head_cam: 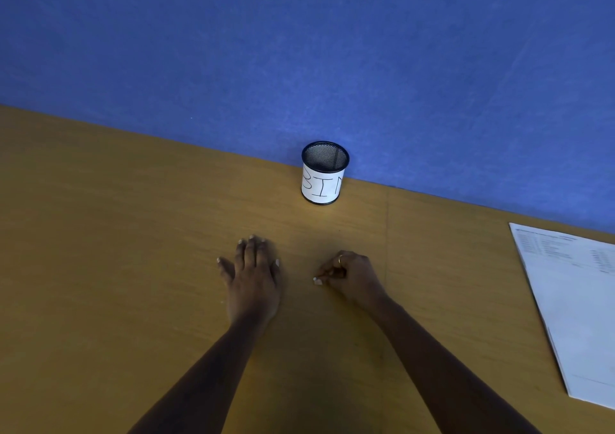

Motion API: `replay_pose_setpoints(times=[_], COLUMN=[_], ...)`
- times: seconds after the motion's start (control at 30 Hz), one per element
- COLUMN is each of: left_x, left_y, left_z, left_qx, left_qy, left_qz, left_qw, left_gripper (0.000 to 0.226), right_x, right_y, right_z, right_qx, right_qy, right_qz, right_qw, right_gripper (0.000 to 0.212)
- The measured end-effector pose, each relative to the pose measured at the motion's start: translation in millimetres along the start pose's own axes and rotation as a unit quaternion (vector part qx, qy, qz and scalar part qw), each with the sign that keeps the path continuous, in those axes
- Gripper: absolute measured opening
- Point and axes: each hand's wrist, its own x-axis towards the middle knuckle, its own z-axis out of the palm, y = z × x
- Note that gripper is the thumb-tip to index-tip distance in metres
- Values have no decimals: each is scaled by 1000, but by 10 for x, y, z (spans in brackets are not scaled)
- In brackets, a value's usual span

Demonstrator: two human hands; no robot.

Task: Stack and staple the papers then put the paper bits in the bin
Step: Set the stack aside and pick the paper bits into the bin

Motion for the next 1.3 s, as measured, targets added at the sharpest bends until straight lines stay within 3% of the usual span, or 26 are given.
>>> replay_pose_setpoints(times=[0.3, 0.67, 0.77, 0.83, 1.03, 1.13, 1.3], left_x=[2, -2, 2, 1, 9, 7, 6], left_y=[-13, 10, 7, 7, 3, 8, 7], left_z=[17, -28, -22, -25, -22, -16, -20], left_qx=[4, 1, 6, 3, -3, -9, 3], left_qy=[-3, -14, -20, -16, -14, -10, -15], left_qz=[0, -2, -2, -3, -2, -1, 2], left_qw=[1000, 1000, 1000, 1000, 1000, 1000, 1000], left_gripper=[81, 83, 71, 78, 84, 82, 82], right_x=[24, -15, 11, 53, 322, 549, 946], right_y=[-58, -158, -127, -149, -299, -407, -603], right_z=[71, 166, 144, 47, -352, -539, -765], right_qx=[-83, -260, -167, -75, 116, 132, 102], right_qy=[-6, -63, -38, -29, 29, 60, 148], right_qz=[-17, 5, 30, 67, 134, 122, 109], right_qw=[996, 963, 985, 994, 984, 982, 978], right_gripper=[11, 30, 23, 21, 25, 16, 24])
